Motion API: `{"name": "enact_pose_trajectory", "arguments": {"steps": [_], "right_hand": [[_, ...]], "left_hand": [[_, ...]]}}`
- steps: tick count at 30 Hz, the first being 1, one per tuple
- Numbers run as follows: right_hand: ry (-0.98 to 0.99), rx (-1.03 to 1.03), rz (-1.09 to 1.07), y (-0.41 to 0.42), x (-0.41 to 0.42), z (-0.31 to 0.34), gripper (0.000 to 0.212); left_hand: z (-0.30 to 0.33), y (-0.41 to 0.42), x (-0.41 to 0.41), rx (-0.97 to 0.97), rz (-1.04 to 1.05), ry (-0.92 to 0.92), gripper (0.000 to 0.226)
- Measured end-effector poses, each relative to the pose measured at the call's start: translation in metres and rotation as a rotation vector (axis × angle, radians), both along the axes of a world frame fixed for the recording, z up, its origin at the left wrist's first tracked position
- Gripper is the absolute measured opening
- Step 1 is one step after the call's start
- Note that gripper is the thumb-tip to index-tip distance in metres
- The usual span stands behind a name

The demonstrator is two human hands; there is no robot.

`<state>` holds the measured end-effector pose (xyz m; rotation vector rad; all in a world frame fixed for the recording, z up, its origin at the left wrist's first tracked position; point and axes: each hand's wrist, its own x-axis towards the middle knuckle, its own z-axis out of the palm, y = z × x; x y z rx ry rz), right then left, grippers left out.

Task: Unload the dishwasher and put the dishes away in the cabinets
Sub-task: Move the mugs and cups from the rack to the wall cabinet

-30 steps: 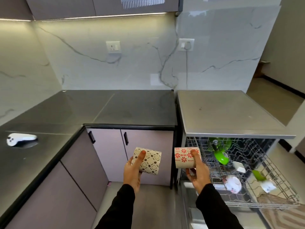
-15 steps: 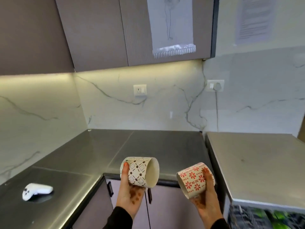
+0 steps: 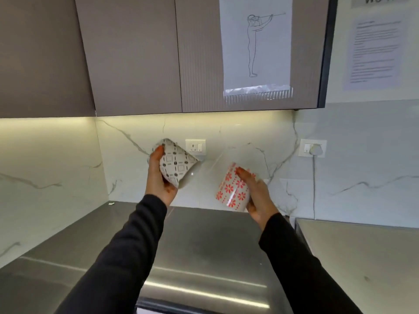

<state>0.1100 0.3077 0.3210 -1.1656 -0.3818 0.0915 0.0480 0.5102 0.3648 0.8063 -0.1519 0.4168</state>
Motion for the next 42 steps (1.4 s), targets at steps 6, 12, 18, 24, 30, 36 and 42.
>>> {"name": "enact_pose_trajectory", "arguments": {"steps": [6, 12, 18, 24, 30, 36, 42], "right_hand": [[-0.202, -0.069, -0.051, 0.045, 0.055, 0.052, 0.014], [-0.206, -0.026, -0.138, 0.101, 0.108, 0.095, 0.029], [-0.194, 0.037, -0.147, 0.146, 0.146, 0.128, 0.026], [-0.225, 0.053, -0.137, 0.163, 0.168, 0.15, 0.025], [-0.16, 0.182, -0.066, 0.163, 0.172, 0.151, 0.028], [-0.167, 0.202, -0.046, 0.16, 0.156, 0.148, 0.036], [-0.301, 0.142, -0.052, 0.137, 0.11, 0.13, 0.101]], "left_hand": [[0.039, 0.052, 0.062, 0.065, -0.029, -0.077, 0.053], [0.069, 0.101, 0.121, 0.163, -0.091, -0.08, 0.057], [0.108, 0.133, 0.165, 0.276, -0.144, -0.124, 0.043], [0.142, 0.148, 0.195, 0.399, -0.103, -0.167, 0.049], [0.151, 0.152, 0.209, 0.399, -0.153, -0.217, 0.056], [0.147, 0.155, 0.204, 0.371, -0.194, -0.256, 0.057], [0.151, 0.174, 0.185, 0.267, -0.263, -0.317, 0.088]]}}
